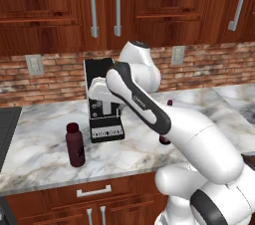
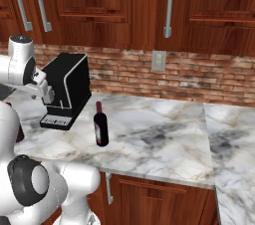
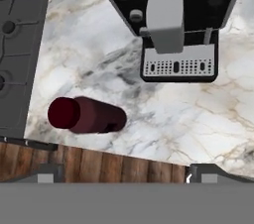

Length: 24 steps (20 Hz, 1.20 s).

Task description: There is a wine glass and glass cup on the dining counter. Place the wine bottle next to the wine glass and the juice bottle next to the glass cup.

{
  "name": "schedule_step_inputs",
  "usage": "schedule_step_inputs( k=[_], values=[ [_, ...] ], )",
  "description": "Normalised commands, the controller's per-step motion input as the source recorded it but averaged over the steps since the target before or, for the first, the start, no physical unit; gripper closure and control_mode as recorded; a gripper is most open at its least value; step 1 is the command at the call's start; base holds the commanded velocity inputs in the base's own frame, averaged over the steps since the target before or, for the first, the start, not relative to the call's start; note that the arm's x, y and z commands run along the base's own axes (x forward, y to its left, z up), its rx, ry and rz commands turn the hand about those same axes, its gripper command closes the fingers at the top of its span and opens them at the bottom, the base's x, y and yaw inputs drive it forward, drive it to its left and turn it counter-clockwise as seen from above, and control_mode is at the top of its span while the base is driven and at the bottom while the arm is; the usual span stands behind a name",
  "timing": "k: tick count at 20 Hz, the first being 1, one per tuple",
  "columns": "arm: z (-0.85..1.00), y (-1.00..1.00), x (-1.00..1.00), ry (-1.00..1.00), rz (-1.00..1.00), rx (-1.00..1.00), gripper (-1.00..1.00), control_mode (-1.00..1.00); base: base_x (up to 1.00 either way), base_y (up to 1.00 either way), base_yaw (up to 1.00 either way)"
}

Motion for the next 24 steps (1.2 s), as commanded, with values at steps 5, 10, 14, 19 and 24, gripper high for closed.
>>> schedule_step_inputs(
  k=[5, 10, 14, 19, 24],
  values=[
    [-0.20, 0.39, 0.00, 0.06, 0.07, -0.08, -1.00, -1.00, 0.00, 0.00, 0.00],
    [-0.17, 0.31, 0.03, 0.13, 0.00, -0.01, -1.00, -1.00, 0.00, 0.00, 0.00],
    [-0.10, 0.30, 0.00, 0.12, 0.00, -0.02, -1.00, -1.00, 0.00, 0.00, 0.00],
    [-0.03, 0.15, 0.00, 0.03, 0.00, -0.02, -1.00, -1.00, 0.00, 0.00, 0.00],
    [-0.05, 0.19, 0.00, 0.00, 0.00, -0.15, -1.00, -1.00, 0.00, 0.00, 0.00]
  ],
)
